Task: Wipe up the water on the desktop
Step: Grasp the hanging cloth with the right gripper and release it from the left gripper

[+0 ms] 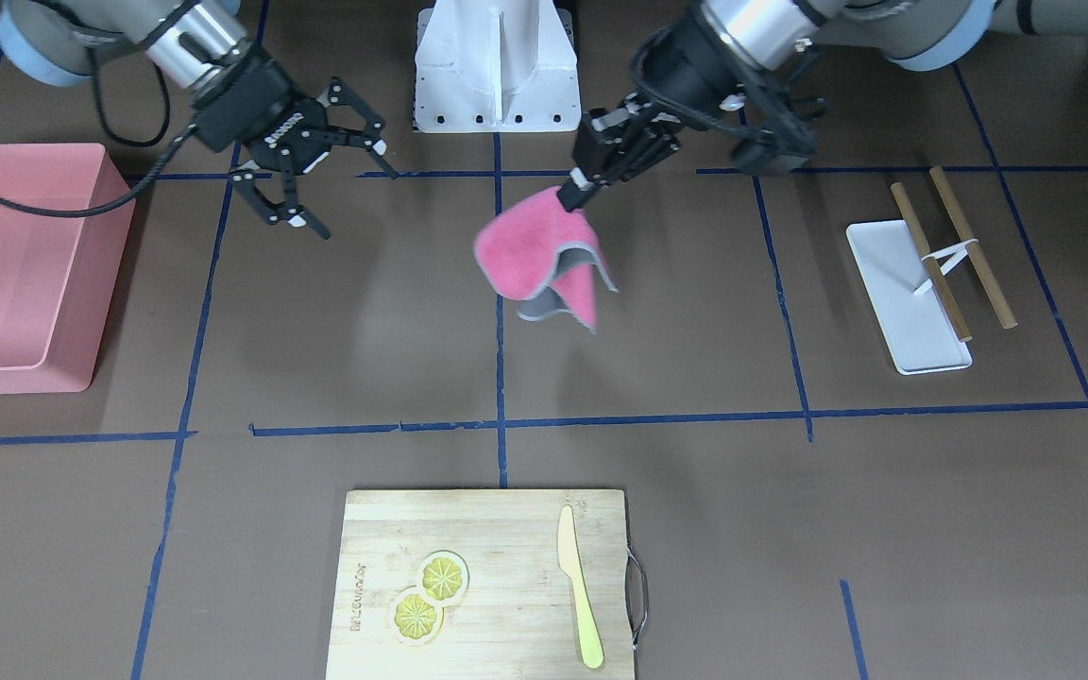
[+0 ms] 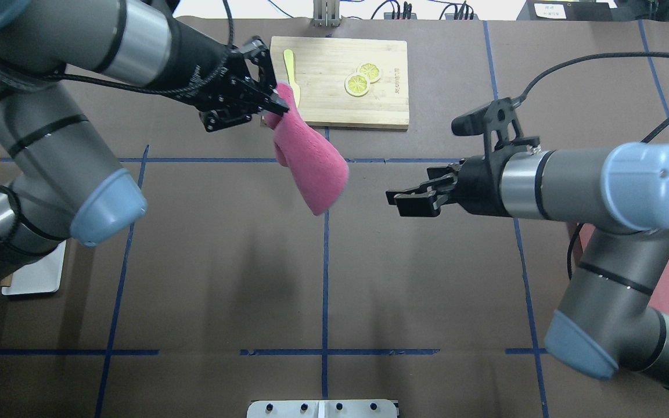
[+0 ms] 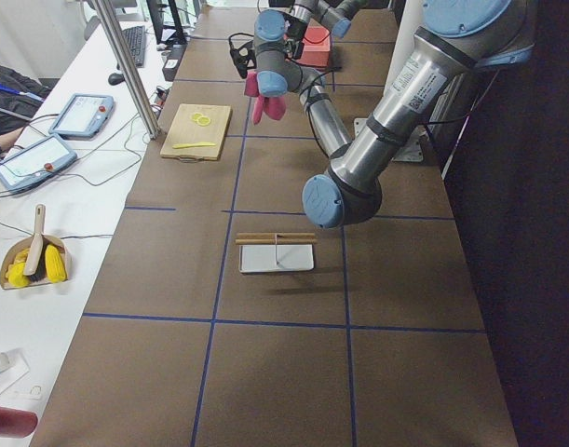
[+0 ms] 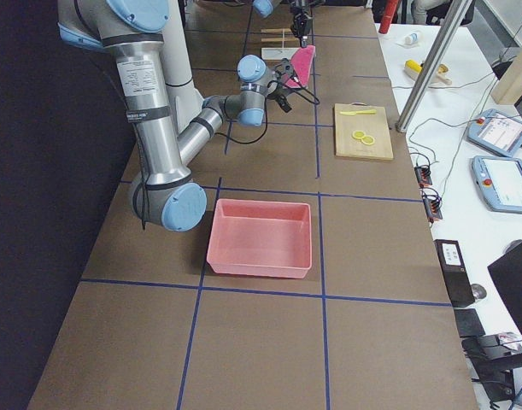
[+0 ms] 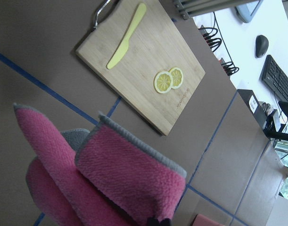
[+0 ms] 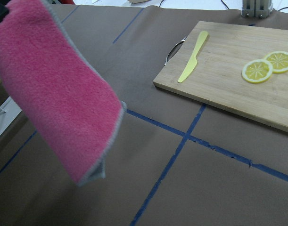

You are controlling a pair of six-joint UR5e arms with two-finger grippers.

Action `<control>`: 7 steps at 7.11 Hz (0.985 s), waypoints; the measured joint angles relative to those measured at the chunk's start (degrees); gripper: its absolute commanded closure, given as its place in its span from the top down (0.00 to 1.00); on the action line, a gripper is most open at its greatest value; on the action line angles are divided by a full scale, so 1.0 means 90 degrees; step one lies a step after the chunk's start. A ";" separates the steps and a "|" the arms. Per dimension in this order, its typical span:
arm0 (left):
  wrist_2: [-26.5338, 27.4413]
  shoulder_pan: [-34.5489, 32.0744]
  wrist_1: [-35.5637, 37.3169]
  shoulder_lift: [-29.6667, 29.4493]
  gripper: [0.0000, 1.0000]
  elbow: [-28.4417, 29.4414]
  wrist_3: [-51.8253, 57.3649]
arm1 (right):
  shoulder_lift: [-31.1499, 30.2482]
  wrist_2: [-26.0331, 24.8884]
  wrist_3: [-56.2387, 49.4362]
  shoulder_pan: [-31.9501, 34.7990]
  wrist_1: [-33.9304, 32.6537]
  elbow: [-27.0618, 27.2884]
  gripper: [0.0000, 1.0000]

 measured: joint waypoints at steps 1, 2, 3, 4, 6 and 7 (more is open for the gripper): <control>0.0004 0.0203 -0.0009 -0.0128 0.00 0.0070 0.0011 | 0.0016 -0.0279 -0.0159 -0.0207 -0.0012 -0.0003 1.00; 0.0013 0.0373 -0.0012 -0.0224 0.00 0.0119 0.0014 | 0.0020 -0.0488 -0.0218 -0.0363 -0.0016 -0.0004 0.99; 0.0063 0.0541 -0.0017 -0.0346 0.00 0.0191 0.0015 | 0.0026 -0.0700 -0.0236 -0.0525 -0.0017 -0.0007 0.99; 0.0189 0.0699 -0.0021 -0.0429 0.00 0.0247 0.0015 | 0.0033 -0.0848 -0.0241 -0.0641 -0.0018 -0.0011 0.99; 0.0559 0.1062 -0.0023 -0.0562 0.00 0.0295 0.0015 | 0.0041 -0.0948 -0.0240 -0.0745 -0.0018 -0.0013 0.99; 0.0689 0.1191 -0.0024 -0.0603 0.00 0.0304 0.0015 | 0.0040 -0.1022 -0.0236 -0.0792 -0.0018 -0.0014 0.94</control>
